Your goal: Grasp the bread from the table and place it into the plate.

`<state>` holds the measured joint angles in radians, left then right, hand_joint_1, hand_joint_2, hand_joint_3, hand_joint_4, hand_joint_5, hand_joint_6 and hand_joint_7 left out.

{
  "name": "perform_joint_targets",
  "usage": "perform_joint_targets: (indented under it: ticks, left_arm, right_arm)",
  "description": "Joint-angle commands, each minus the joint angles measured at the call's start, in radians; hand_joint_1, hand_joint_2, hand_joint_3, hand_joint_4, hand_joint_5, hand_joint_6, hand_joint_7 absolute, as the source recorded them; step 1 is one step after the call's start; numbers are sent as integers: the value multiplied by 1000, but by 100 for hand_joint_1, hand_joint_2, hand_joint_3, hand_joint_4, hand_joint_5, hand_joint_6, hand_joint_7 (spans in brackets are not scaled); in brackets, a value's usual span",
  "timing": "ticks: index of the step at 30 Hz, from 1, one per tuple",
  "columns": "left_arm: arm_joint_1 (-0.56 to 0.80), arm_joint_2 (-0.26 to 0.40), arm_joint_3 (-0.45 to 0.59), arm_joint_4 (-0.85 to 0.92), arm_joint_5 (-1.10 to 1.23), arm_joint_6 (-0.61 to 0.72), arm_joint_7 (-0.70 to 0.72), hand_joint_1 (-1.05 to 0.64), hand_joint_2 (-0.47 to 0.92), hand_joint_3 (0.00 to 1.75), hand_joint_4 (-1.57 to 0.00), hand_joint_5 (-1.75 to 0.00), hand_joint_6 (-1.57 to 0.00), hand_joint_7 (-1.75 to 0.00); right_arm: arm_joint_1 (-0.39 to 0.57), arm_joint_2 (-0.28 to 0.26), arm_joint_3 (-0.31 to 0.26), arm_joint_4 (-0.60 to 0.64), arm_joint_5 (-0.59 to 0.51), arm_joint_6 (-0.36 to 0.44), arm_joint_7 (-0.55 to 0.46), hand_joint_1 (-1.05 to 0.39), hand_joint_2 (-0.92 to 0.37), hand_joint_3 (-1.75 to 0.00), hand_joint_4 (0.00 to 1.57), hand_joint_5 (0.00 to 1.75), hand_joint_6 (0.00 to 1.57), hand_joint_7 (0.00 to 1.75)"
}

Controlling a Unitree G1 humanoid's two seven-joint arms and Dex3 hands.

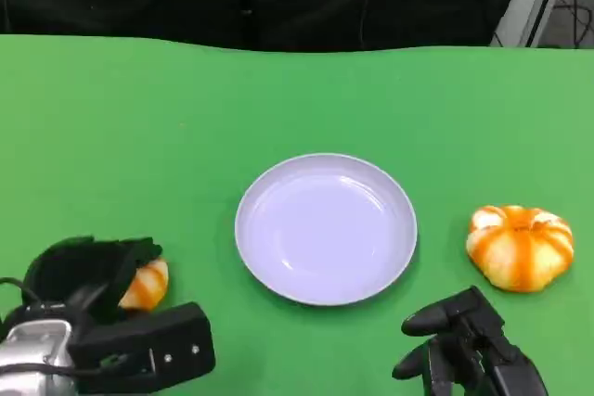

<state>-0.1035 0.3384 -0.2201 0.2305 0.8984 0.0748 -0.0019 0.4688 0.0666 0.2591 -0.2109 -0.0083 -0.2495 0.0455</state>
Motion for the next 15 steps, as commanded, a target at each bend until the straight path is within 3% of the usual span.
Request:
perform_joint_targets:
  ticks: [1,2,4,10,12,15]
  left_arm:
    - [16,30,-11,21,-43,-40,56,-36,92,22,-78,-172,-72,-141]
    - [22,34,-11,18,-53,-51,71,-35,92,30,-81,-174,-68,-161]
    - [25,40,-15,16,-67,-59,87,-34,92,34,-82,-174,-65,-171]
    - [70,64,6,-38,-118,-119,148,-31,90,40,-85,-175,-63,-175]
    - [88,75,13,-58,-133,-145,168,-29,79,66,-85,-175,-62,-175]
    - [113,91,22,-80,-139,-189,207,-28,70,84,-83,-175,-61,-175]
  right_arm:
    - [3,-9,-7,-6,-1,-8,-3,-27,-92,-95,20,175,8,175]
    - [2,-8,-7,-4,-2,-9,-4,-27,-92,-94,20,175,8,175]
    - [1,-7,-8,-2,-2,-11,-5,-27,-92,-94,20,175,8,175]
    - [2,-3,-7,-8,-6,-2,-9,-27,-92,-93,20,175,8,175]
    - [3,-2,-6,-10,-4,1,-8,-26,-92,-94,20,175,8,175]
    - [3,-1,-5,-11,-4,4,-8,-26,-92,-94,19,175,8,175]
